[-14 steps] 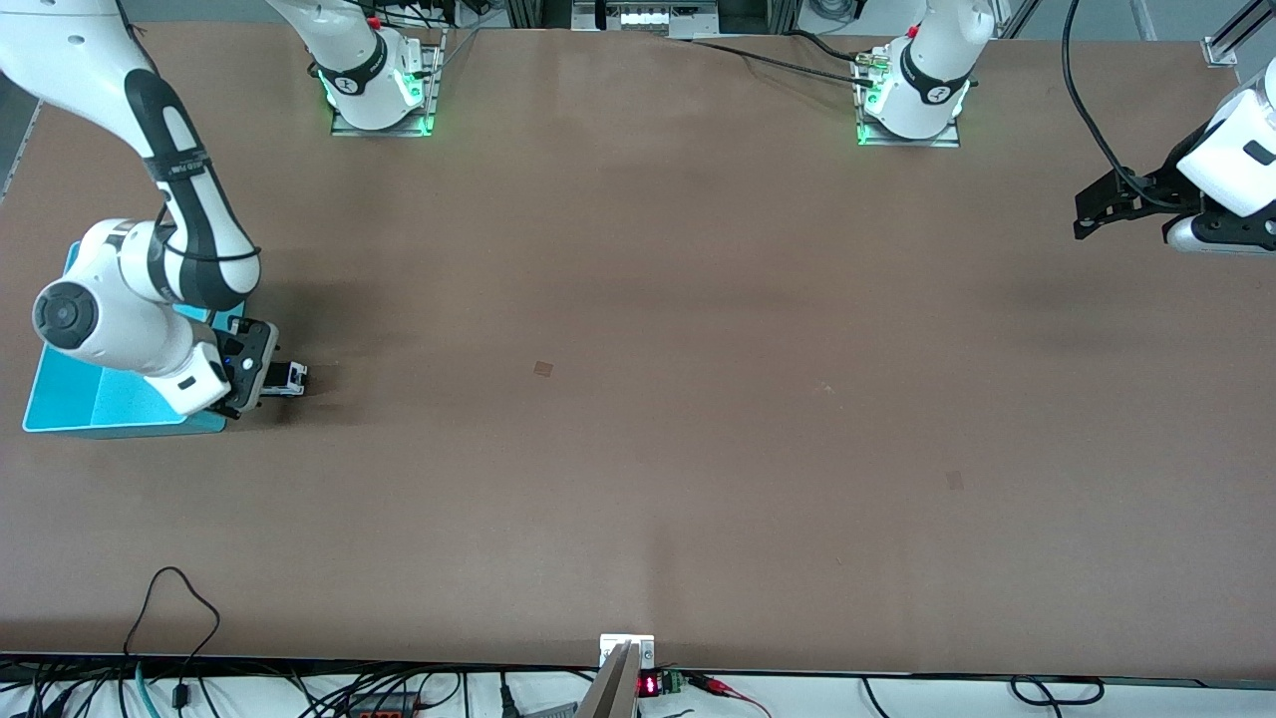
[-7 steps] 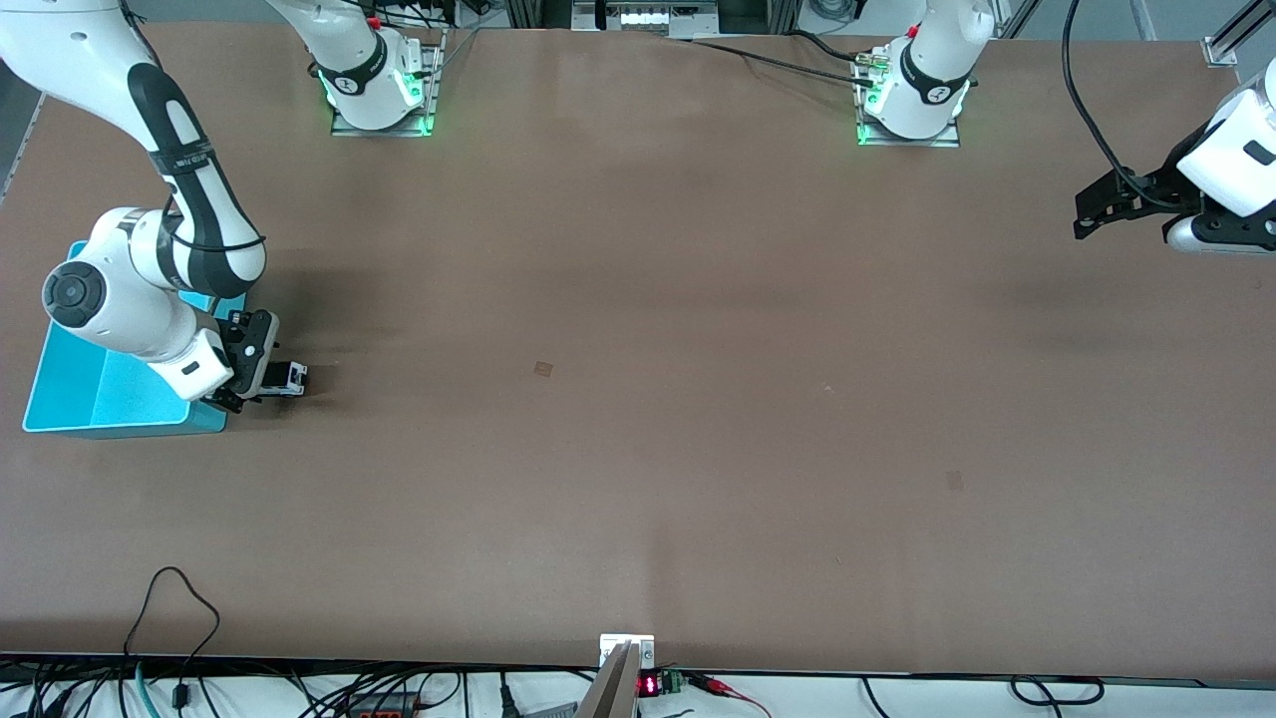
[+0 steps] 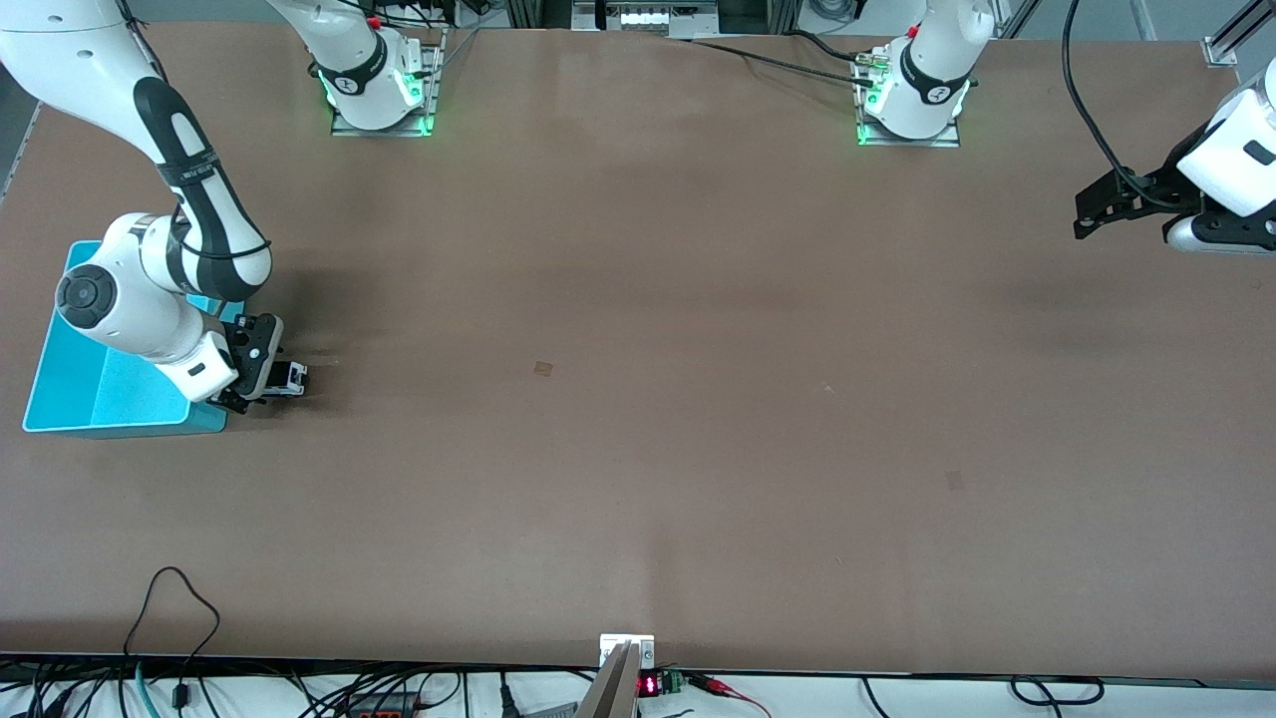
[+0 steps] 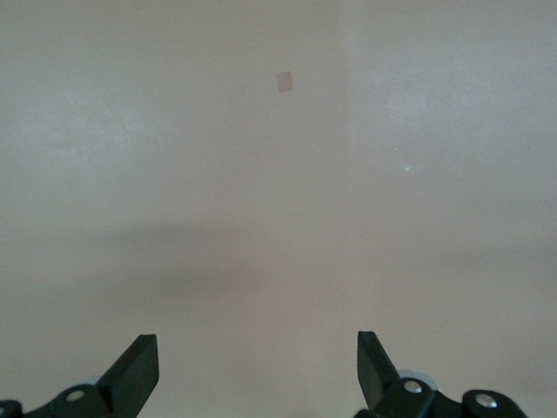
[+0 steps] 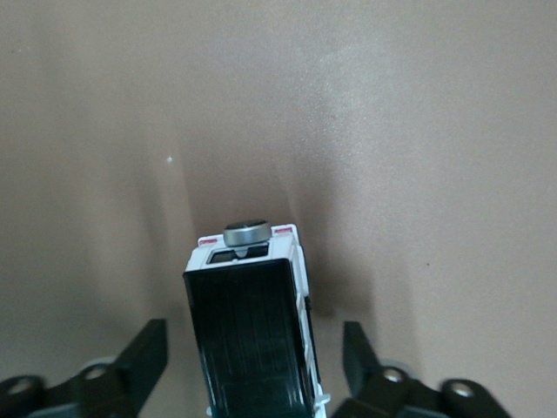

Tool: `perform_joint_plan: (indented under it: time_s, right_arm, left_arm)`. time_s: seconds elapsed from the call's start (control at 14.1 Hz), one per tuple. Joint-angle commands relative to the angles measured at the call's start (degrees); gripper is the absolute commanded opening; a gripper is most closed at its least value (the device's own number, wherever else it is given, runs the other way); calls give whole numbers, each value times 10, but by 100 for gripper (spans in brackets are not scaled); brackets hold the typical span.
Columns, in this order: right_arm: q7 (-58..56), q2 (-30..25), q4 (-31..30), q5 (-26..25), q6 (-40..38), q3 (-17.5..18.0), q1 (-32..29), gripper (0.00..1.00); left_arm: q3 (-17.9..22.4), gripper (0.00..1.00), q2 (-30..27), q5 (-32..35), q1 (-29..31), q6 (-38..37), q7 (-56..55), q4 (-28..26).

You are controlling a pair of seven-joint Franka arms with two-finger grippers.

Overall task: Wind and store white jeep toy
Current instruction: 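Close the right gripper on the jeep and lift it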

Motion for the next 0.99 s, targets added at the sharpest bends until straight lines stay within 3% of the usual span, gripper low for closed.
perform_joint_plan:
  time_s: [0.0,0.07,0.21,0.5,0.78,0.92]
  right_arm:
    - [-11,-5,-8,-9,10,7,-8,17]
    - [-12,-6,-8,-9,10,10,-7,8]
    - [-13,-13,-4,-9,6,17,-1,0]
    - [27,-41,30,0,-8,61,4,0]
    - [188,-86,52,0,-43,61,3,0]
    - [261,-94,86,0,-102,59,-1,0]
  left_arm:
    - [-1,100,8,-3,3,-14,9,18]
    - [-1,100,8,-3,3,-14,9,18]
    - [-1,100,8,-3,3,-14,9,18]
    - [-1,100,8,-3,3,-14,10,18]
    - [-1,100,8,-3,3,-14,10,17]
    - [-1,100,8,-3,3,-14,10,17]
